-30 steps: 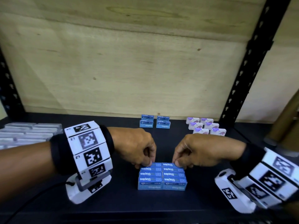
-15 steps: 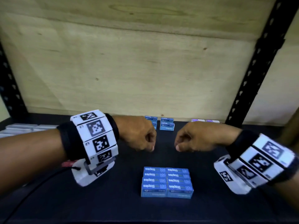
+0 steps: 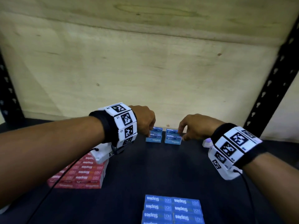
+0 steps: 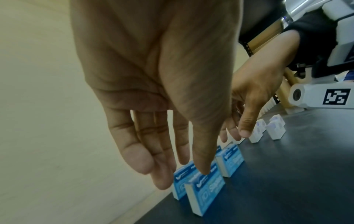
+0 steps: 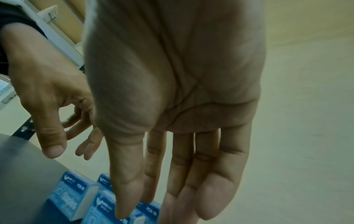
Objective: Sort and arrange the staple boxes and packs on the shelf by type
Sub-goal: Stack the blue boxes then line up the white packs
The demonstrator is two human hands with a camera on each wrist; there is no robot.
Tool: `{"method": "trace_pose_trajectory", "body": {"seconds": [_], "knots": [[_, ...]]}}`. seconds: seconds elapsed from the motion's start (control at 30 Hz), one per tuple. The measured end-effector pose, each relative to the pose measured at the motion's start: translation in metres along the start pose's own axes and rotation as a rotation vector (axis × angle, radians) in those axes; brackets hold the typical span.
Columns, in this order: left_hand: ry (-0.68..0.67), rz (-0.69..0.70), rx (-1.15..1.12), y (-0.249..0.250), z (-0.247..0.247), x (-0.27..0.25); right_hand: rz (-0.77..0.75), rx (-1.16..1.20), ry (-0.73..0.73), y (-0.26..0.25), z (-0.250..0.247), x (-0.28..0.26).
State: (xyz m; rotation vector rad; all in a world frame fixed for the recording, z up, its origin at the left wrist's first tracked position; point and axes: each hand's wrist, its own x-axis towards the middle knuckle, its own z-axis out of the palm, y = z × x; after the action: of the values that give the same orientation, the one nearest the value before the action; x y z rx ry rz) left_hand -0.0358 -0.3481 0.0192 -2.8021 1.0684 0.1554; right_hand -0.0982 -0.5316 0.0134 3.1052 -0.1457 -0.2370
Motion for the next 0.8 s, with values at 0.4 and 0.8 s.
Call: {"method": "trace_pose_trajectory", "body": {"seconds": [0.4, 0.8], "knots": [[-0.068, 0.041, -0.086, 0.002, -0.002, 0.023, -0.033, 0.018, -0.046, -0.006, 0.006, 0.023], [-0.104, 0.077, -0.066, 0.012, 0.001, 0.025, -0.045, 0.081, -0.018, -0.004, 0.009, 0.013]]}}
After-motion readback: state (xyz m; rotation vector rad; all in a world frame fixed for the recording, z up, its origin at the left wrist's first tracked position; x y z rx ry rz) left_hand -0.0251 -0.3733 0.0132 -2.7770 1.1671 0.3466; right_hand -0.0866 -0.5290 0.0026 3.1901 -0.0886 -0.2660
